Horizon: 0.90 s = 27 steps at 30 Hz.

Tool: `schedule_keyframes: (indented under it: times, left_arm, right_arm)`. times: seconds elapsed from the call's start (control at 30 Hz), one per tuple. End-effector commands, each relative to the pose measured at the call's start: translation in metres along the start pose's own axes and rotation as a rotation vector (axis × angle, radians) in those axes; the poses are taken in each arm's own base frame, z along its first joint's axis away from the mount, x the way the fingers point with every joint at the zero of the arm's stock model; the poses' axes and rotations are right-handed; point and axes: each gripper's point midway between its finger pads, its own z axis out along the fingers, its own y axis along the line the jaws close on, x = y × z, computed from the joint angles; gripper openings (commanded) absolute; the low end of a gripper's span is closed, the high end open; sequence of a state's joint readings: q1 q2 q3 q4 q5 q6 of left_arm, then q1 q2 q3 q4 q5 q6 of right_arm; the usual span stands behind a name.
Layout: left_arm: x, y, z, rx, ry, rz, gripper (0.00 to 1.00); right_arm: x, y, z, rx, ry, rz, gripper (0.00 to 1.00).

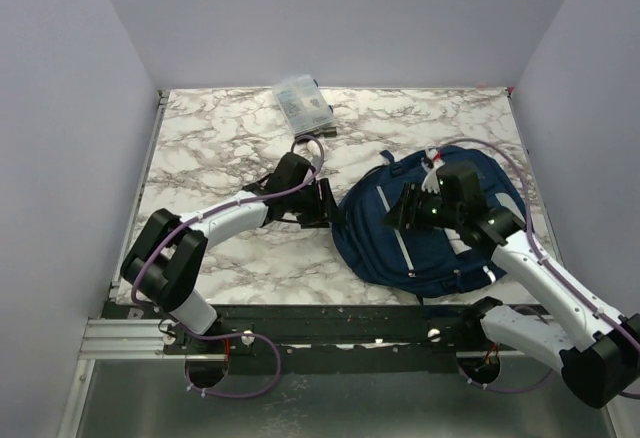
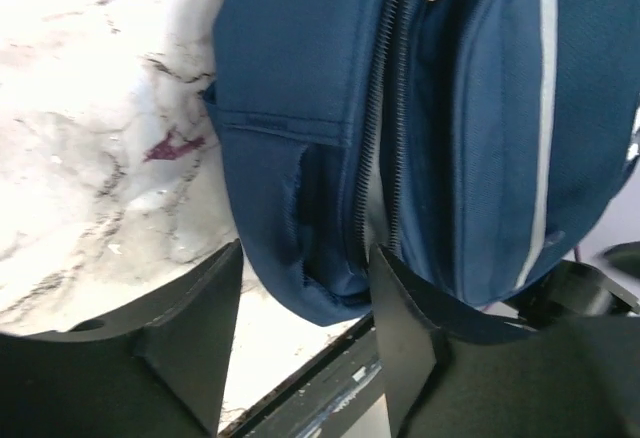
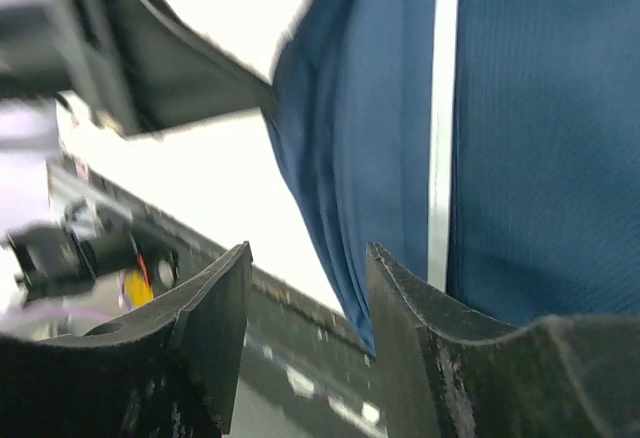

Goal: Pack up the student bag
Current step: Zip the student bag at the center of the board.

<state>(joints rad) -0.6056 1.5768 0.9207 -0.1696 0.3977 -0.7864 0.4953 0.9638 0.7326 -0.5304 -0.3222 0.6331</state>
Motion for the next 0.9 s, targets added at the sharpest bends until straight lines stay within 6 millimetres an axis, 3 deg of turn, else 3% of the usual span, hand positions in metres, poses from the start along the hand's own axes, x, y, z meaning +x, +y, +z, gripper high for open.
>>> schedule_keyframes:
  times: [0.0,0.2,0.4,0.5,0.67,0.87]
  left_arm:
    - [0.007,-0.017,-0.003,0.069,0.019,0.048,0.49]
    - [0.02,-0.016,-0.003,0.095,0.043,0.058,0.28]
    - [0.029,-0.012,0.0,0.118,0.059,0.065,0.11]
    - [0.033,-0.011,0.003,0.135,0.078,0.068,0.04]
    - [0.036,-0.009,0.005,0.146,0.088,0.075,0.0]
    - [0.036,-0.009,0.007,0.151,0.087,0.084,0.0]
  right_arm:
    - [-0.085,0.001,-0.019,0.18,-0.247,-0.09,0.55]
    - [-0.141,-0.009,0.008,0.281,-0.298,-0.118,0.61]
    - [-0.181,-0.032,0.068,0.361,-0.298,-0.16,0.61]
    - [-0.2,-0.041,0.094,0.402,-0.288,-0.209,0.55]
    - [-0.215,-0.074,0.129,0.519,-0.235,-0.224,0.45]
    - [-0.213,-0.101,0.141,0.548,-0.191,-0.166,0.5]
